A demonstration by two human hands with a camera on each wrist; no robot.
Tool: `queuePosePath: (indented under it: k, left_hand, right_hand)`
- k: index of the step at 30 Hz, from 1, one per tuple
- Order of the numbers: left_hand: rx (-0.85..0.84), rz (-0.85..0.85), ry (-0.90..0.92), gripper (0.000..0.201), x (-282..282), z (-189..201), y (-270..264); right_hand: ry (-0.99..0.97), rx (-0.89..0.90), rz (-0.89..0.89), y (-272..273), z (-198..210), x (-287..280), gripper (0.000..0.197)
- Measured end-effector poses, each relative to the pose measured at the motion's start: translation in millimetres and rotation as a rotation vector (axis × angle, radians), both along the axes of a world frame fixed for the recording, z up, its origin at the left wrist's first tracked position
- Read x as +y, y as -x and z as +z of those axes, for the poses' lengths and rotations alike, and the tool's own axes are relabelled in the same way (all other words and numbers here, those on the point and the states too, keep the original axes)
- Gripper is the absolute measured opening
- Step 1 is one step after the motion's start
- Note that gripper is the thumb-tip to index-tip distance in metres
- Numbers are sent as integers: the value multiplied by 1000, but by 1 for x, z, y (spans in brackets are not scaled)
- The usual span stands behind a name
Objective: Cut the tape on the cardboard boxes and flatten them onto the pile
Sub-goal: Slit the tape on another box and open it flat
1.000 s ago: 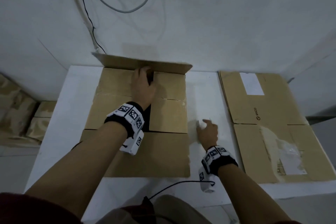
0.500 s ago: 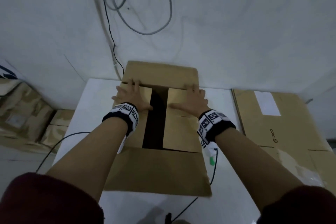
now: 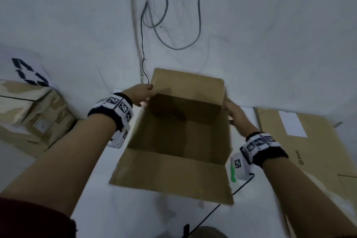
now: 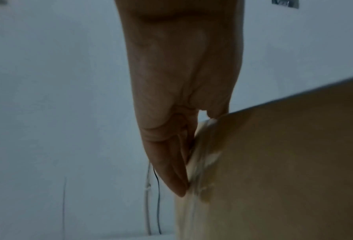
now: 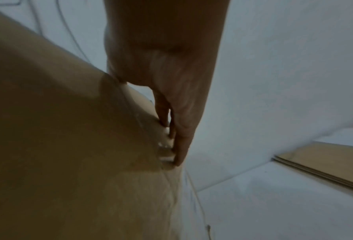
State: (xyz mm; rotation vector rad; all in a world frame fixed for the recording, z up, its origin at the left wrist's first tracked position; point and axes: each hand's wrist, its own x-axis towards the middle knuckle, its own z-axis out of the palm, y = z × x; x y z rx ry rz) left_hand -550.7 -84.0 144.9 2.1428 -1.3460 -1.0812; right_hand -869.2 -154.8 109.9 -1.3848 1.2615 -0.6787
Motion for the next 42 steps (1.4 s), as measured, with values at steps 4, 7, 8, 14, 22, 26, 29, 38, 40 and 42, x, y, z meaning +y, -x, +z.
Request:
queuePosePath:
  k: [4, 7, 8, 14, 22, 26, 29, 38, 40, 42]
  left_hand:
    - [-424, -51, -27, 42, 37, 20, -27]
    - [-611, 19, -71, 66, 70, -3, -38]
    - [-716, 39, -51, 67, 81, -15, -38]
    - [-764, 36, 8, 76, 119, -80, 1]
    - [122, 105, -17, 61, 122, -136, -12]
    - [201, 95, 7, 58, 122, -133, -11]
    - [144, 99, -16, 59, 120, -138, -16]
    - [234, 201, 309, 55, 142, -130, -32]
    - [66, 398, 449, 52, 149, -133, -45]
    - [-30, 568, 376, 60, 153, -134, -53]
  right_hand:
    - [120, 31, -147, 58, 3, 13, 22]
    - [260, 242, -249, 93, -8, 27, 51]
    - [321, 374, -264, 100, -14, 32, 60]
    - [557, 954, -16, 73, -63, 86, 48]
    - [-72, 121, 19, 41, -103, 124, 69]
    - [409, 647, 35, 38, -81, 136, 69]
    - [556, 705, 367, 33, -61, 163, 78]
    - [580, 937, 396, 4, -64, 192, 76]
    - [591, 890, 341, -15, -48, 191, 65]
    - [512, 782, 246, -32, -30, 187, 54]
